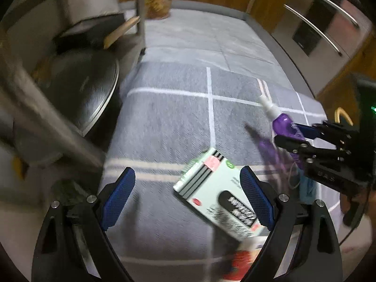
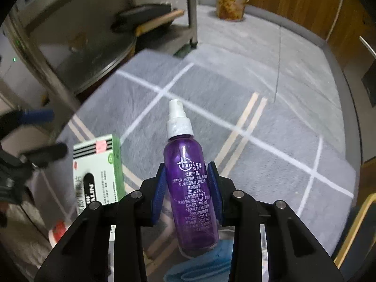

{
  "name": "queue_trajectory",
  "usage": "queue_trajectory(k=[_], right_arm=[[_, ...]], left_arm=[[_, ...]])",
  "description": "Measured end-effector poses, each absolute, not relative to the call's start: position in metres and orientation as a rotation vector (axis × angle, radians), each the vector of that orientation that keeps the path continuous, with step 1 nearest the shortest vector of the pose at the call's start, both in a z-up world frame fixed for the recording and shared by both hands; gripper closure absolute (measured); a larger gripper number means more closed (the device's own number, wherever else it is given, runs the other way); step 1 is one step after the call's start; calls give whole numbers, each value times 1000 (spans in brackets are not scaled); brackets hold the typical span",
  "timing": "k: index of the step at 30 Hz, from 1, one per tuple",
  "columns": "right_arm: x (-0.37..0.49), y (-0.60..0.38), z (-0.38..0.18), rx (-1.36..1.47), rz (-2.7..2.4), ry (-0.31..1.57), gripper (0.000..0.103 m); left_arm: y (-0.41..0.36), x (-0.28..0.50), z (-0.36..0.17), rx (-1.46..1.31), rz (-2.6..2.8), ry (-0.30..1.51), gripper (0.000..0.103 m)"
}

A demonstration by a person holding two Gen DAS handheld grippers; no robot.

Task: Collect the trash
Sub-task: 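Grasp the COLTALIN box with the left tool while the right tool grasps the purple spray bottle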

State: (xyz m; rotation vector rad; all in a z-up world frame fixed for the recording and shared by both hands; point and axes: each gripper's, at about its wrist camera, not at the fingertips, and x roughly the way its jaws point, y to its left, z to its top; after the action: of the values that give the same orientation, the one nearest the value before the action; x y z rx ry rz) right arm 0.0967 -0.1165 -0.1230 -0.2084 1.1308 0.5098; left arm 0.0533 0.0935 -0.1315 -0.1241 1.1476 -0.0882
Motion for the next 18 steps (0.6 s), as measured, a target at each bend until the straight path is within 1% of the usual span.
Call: queue_trajectory(k=[3,7,10,18], right_arm=[[94,-133,-108,-177,492,1087,67],[88,-161,-87,-127,475,1025,67],[82,-181,-73,-102,464,988,68],[59,-231,-42,-38,452,902,70]], left_arm=[[84,48,-136,-221,-10,1177,14],[67,44,-138,-298,42,1165,14],[55,44,-152,-360,109,1187,14],[29,49,-183,-354,295,1252,16]])
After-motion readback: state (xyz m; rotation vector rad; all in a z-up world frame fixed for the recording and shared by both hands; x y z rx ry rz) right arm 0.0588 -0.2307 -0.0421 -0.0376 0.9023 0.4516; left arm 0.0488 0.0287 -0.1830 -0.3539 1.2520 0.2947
